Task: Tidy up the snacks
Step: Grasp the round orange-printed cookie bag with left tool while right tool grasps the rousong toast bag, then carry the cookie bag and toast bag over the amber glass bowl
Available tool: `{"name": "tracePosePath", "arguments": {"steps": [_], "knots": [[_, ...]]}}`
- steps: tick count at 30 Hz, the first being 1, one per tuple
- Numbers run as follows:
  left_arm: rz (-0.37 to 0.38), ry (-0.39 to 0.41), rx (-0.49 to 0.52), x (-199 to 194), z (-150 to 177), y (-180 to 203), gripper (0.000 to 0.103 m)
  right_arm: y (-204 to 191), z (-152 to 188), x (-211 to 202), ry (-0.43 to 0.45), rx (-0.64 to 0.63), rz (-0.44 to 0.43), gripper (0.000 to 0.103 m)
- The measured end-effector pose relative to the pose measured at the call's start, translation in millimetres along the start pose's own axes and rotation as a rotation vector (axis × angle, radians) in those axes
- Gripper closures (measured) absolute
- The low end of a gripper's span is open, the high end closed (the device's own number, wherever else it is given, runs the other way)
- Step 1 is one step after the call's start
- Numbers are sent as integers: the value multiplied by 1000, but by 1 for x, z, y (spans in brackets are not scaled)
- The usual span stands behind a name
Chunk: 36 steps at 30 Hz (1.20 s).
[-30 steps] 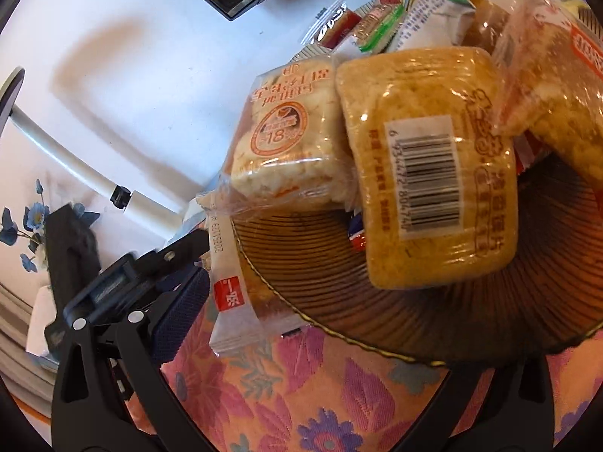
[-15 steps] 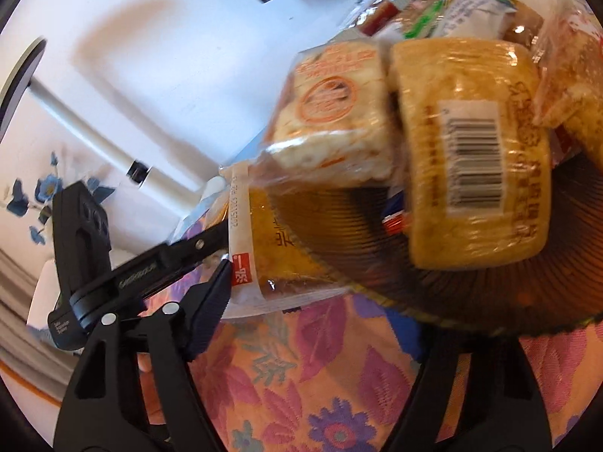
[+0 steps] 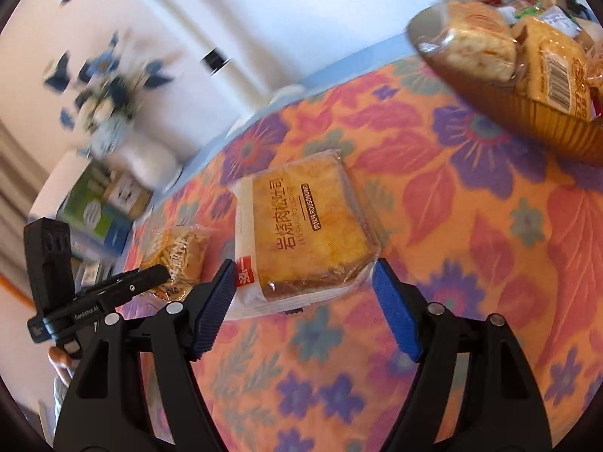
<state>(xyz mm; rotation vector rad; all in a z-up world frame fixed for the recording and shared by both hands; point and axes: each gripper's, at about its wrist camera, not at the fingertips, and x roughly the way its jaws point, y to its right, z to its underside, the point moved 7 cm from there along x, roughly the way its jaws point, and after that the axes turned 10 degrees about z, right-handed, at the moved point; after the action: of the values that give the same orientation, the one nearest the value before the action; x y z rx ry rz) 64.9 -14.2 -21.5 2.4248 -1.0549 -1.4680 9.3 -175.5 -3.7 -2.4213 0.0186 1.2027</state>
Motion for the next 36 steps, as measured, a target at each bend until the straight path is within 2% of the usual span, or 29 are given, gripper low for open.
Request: {"name": "tracePosePath", "arguments": {"steps": [1, 2, 4, 6, 8, 9, 10, 11, 13, 16, 18, 20, 23, 26, 27, 28, 30, 32, 35, 36], "knots": [[1, 2, -5, -2, 3, -2, 61, -3, 1, -2, 1, -14, 7, 24], [-4, 13, -14, -5, 5, -4, 59, 2, 3, -8, 7, -20, 16, 17], [-14, 39, -37, -11, 6, -9, 41, 10, 4, -19, 31, -27, 41, 11], [-22, 81, -44, -16, 4, -9, 40, 28, 4, -36, 56, -37, 64, 4], [-5, 95, -55, -18, 2, -7, 39, 27, -3, -34, 55, -63, 83, 3], [3, 98, -63, -18, 2, -6, 30, 29, -6, -33, 50, -77, 88, 3], [8, 101, -77, -17, 1, -6, 13, 27, -9, -28, 41, -96, 95, 3], [1, 108, -88, -17, 2, -6, 9, 24, -13, -20, 29, -120, 107, 3], [-32, 118, -73, -10, -1, -2, 9, 18, -19, -6, 12, -149, 123, 3], [-120, 94, -3, 7, 3, 4, 9, 12, -20, 17, -18, -167, 133, 3], [-148, 71, 23, 18, 8, 4, 9, 15, -13, 31, -46, -153, 131, 3], [-180, 57, 37, 24, 13, 2, 10, 15, -10, 31, -31, -164, 133, 3], [-178, 77, 45, 21, 12, 3, 9, 12, -8, 34, -48, -183, 128, 3], [-184, 70, 40, 21, 12, 0, 10, 7, -4, 37, -40, -230, 197, 3], [-187, 68, 41, 22, 13, 0, 13, 4, -3, 39, -39, -252, 228, 3], [-201, 67, 46, 22, 13, 0, 22, 2, -1, 41, -39, -275, 259, 3], [-213, 65, 61, 24, 13, 2, 33, -2, 3, 45, -40, -324, 315, 3], [-229, 70, 74, 24, 13, 3, 37, -4, 4, 46, -37, -345, 327, 3], [-242, 75, 81, 23, 13, 4, 42, -7, 6, 40, -2, -370, 317, 22], [-235, 78, 81, 22, 13, 4, 43, -10, 8, 37, 4, -382, 306, 23]]}}
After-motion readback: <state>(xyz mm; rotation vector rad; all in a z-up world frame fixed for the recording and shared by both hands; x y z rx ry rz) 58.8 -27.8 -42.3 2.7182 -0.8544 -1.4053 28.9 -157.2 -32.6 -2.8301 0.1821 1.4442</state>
